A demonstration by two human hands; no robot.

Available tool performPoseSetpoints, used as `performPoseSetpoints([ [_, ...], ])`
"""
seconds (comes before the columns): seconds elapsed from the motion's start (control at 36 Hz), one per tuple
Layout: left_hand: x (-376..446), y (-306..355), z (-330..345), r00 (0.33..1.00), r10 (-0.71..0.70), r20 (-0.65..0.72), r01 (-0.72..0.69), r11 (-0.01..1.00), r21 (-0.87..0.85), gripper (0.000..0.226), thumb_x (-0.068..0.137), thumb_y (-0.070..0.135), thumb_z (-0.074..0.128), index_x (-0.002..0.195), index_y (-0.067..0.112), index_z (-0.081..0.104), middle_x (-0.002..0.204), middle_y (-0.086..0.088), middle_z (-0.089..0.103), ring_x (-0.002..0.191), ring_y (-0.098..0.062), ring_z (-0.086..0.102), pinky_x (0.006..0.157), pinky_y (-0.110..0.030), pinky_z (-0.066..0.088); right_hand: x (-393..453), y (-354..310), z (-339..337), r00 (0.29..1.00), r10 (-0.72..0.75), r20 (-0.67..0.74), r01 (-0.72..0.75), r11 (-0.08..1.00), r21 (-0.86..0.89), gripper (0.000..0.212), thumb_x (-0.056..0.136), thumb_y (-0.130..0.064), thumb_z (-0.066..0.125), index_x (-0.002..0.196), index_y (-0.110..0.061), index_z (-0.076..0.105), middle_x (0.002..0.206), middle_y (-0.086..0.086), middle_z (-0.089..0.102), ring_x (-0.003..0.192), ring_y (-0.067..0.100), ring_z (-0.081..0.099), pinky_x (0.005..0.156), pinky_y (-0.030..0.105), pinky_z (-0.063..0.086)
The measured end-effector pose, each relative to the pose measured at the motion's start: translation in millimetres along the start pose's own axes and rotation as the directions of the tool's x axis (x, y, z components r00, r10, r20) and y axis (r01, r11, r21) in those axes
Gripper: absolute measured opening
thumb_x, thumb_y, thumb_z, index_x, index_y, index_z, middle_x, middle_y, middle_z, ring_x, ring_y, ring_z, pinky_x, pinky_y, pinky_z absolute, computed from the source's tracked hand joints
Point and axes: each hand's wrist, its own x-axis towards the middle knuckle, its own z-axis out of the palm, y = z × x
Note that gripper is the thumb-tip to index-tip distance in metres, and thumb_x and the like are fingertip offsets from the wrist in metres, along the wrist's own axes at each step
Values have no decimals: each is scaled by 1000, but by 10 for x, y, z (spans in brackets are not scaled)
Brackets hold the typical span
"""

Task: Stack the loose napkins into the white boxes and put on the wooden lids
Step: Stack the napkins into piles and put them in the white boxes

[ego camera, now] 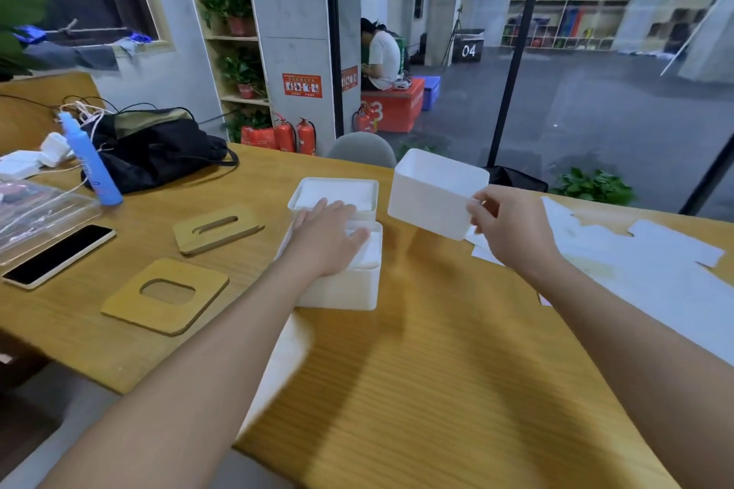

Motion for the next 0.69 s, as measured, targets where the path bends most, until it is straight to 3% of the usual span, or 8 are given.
performPoseSetpoints([
  [0.19,452,123,36,999,-26,-24,27,998,56,55,113,42,32,164,24,44,172,1,40,165,-29,18,129,-57,14,-633,-27,-434,999,-27,32,27,1000,12,17,105,-26,69,91,-33,74,72,-14,72,70,7,70,66,34,57],
  [0.33,762,216,70,999,-48,-15,49,996,71,51,115,38,32,161,22,47,169,-1,43,165,-29,18,127,-56,16,-1041,-44,-562,997,-31,76,27,999,46,12,104,-30,70,95,-37,75,73,-16,72,70,7,71,68,42,60],
  [0.44,987,258,120,997,-55,-49,60,993,106,42,111,26,41,151,22,56,155,-4,57,151,-31,38,120,-57,30,-1241,-48,-528,991,-69,114,71,997,-14,10,104,-31,70,97,-37,74,71,-16,68,68,6,64,62,37,56],
  [0.53,1084,301,147,997,-53,-55,57,995,83,40,109,19,42,145,21,60,150,-5,61,148,-31,42,118,-56,33,-1274,-41,-414,984,-109,141,115,993,-40,11,104,-28,69,95,-33,73,69,-14,65,70,8,62,60,28,48],
  [0.61,1145,324,153,998,-43,-53,46,998,51,41,108,14,39,142,20,62,149,-6,62,145,-32,45,117,-56,34,-1250,-43,-253,979,-145,141,148,989,-10,9,102,-25,71,97,-31,73,71,-16,63,72,9,60,62,32,48],
  [0.69,1162,305,130,998,-32,-58,32,999,5,38,107,11,36,126,16,68,140,-6,66,137,-34,51,116,-56,35,-1210,-74,-101,976,-160,150,155,987,42,8,102,-24,71,98,-30,74,74,-16,64,74,9,61,65,33,51],
])
